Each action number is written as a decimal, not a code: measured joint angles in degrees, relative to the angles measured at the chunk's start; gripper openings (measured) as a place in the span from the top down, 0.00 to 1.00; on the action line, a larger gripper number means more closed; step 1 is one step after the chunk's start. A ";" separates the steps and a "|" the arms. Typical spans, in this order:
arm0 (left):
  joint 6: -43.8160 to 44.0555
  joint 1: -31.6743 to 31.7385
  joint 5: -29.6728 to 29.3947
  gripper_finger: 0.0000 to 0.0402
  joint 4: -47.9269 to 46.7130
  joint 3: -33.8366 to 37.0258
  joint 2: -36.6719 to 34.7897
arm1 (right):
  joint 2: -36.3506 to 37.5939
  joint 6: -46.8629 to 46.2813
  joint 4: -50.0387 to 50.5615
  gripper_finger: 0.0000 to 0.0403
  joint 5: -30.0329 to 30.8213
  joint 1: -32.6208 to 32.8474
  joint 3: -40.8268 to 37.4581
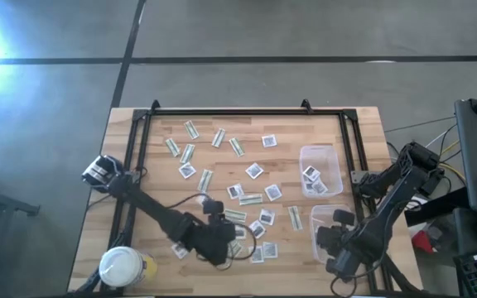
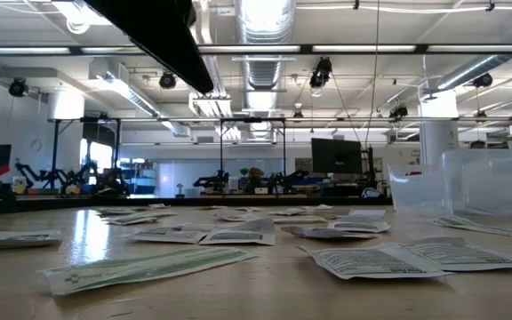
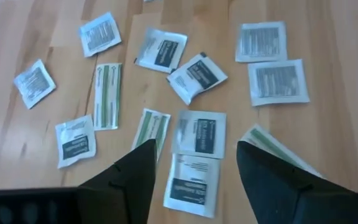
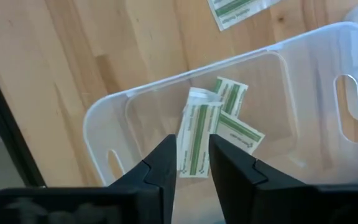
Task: Pick & Place First Aid Supplies
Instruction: Put the towelette pack into the top bin
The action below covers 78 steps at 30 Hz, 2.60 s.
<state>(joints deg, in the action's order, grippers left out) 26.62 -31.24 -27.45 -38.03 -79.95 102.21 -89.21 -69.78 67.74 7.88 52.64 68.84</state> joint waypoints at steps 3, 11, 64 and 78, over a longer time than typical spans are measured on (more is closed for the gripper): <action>-3.01 3.04 5.08 0.46 1.34 0.64 0.00 | 0.00 1.15 -0.03 0.79 -0.15 0.00 0.28; -16.18 9.28 16.62 0.46 10.94 2.00 0.31 | 0.78 2.52 1.40 0.83 -0.09 -0.02 0.63; -17.23 14.45 22.47 0.50 45.28 22.02 7.63 | 2.45 2.71 0.92 0.83 5.80 -0.04 0.26; -16.10 14.47 23.72 0.78 44.09 22.02 7.45 | 2.45 2.71 0.88 0.84 5.79 -0.04 0.26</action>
<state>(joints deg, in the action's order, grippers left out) 10.52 -16.77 -3.73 6.06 -57.93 109.67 -86.76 -67.07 68.62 13.67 52.60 69.10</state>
